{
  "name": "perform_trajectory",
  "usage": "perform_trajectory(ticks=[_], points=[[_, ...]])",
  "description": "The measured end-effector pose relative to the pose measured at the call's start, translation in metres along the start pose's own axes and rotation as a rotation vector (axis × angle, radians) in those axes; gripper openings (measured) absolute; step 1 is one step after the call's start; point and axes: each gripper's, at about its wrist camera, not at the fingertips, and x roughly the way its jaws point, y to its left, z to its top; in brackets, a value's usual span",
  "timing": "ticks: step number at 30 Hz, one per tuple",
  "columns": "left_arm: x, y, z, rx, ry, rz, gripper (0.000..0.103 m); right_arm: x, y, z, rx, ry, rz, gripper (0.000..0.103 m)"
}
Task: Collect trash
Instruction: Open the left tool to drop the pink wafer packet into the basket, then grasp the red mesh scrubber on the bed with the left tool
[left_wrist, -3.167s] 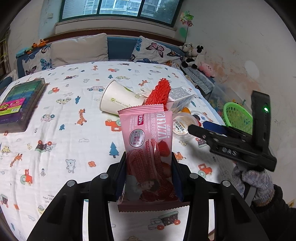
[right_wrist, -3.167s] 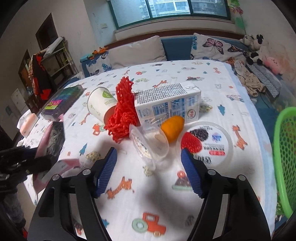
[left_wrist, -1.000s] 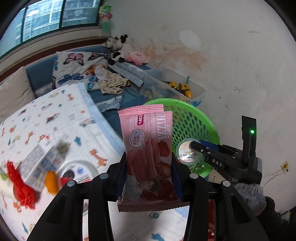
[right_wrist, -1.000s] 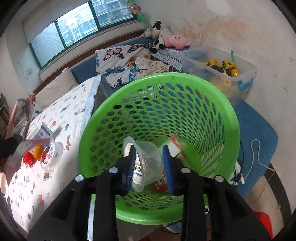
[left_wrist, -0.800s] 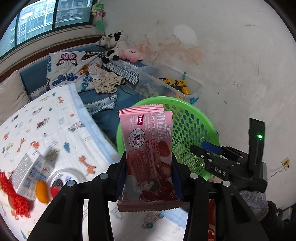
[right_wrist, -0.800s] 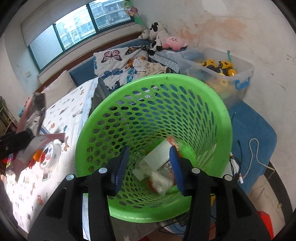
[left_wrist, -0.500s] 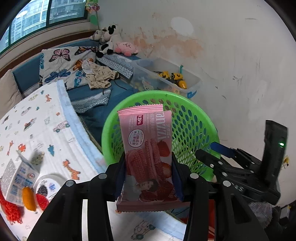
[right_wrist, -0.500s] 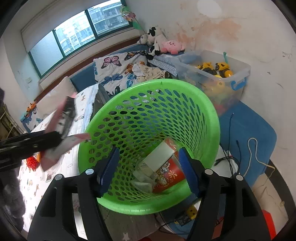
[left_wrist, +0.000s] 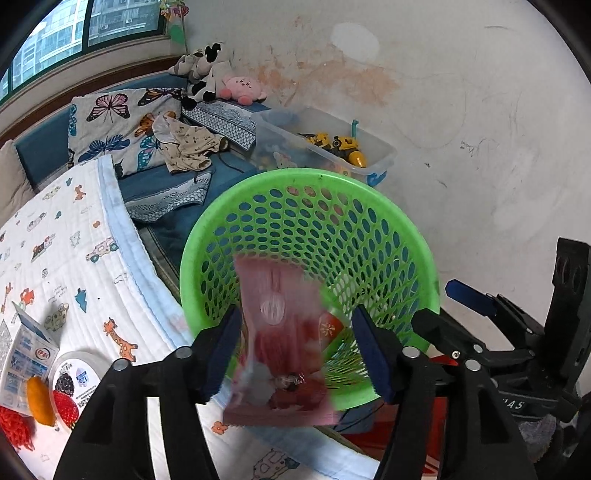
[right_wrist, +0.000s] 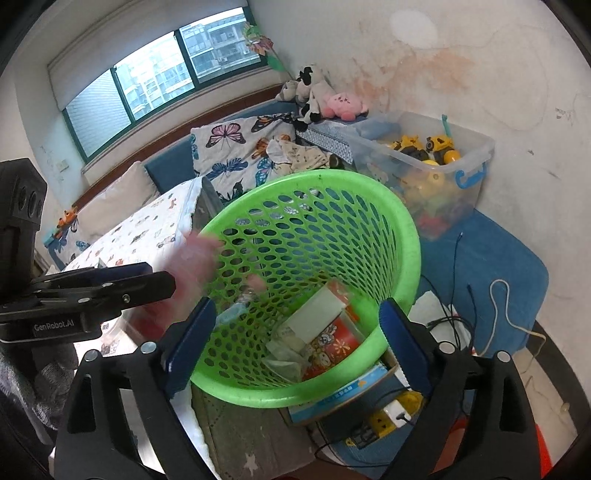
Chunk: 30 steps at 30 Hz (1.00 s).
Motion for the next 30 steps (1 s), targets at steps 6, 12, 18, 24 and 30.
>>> perform_trajectory(ticks=[6, 12, 18, 24, 30], points=[[-0.012, 0.006, -0.005, -0.020, -0.022, -0.013, 0.066, -0.007, 0.004, 0.001, 0.015, -0.027, -0.004, 0.092], [-0.034, 0.018, -0.020, -0.036, -0.054, 0.009, 0.066, -0.014, 0.015, 0.001, -0.005, -0.038, 0.014, 0.092], [-0.066, 0.043, -0.041, -0.074, -0.102, 0.058, 0.066, -0.015, 0.037, -0.002, -0.054, -0.027, 0.039, 0.099], [-0.097, 0.079, -0.061, -0.127, -0.145, 0.146, 0.066, -0.012, 0.065, -0.004, -0.092, -0.018, 0.088, 0.099], [-0.128, 0.126, -0.082, -0.200, -0.186, 0.255, 0.066, -0.005, 0.093, -0.006, -0.132, -0.002, 0.124, 0.099]])
